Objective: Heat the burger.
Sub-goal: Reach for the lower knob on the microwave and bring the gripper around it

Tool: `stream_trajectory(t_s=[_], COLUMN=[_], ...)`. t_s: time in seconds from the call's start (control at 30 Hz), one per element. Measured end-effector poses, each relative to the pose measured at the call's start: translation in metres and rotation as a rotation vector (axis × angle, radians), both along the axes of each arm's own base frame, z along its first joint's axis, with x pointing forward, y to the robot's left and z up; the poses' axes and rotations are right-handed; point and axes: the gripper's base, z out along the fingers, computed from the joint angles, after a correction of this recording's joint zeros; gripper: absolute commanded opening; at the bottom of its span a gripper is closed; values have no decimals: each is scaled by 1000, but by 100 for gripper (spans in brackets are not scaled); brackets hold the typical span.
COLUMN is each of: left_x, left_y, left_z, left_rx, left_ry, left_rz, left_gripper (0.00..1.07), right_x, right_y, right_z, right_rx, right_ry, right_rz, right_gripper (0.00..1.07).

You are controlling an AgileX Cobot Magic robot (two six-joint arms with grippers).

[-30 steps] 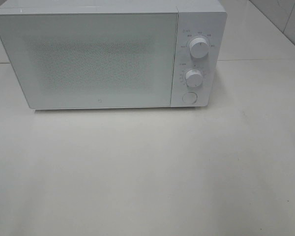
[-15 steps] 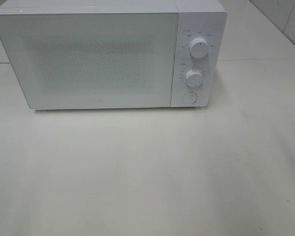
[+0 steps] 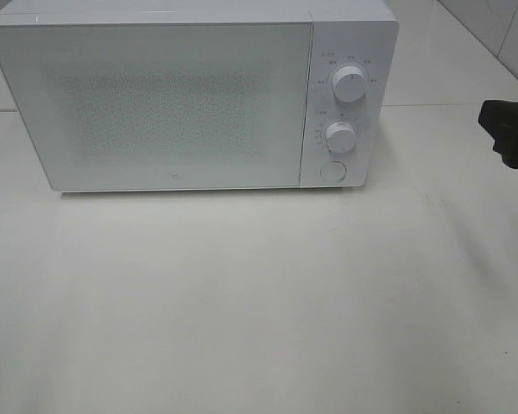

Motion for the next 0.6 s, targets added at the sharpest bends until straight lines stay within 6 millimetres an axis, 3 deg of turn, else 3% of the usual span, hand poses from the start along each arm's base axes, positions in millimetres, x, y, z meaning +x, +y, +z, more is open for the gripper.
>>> stream_trajectory(t_s=[0.3,0.6], left_x=[0,0], left_y=[0,0], left_z=[0,0], left_rx=[0,-1], left_ry=[0,0], left_rz=[0,-1], left_gripper=[100,100], right_x=[13,13], right_y=[-1,17], right_z=[-24,-41], right_rx=[-36,-104], right_ry=[-44,-45], right_rz=[-12,-26], right_gripper=[76,76])
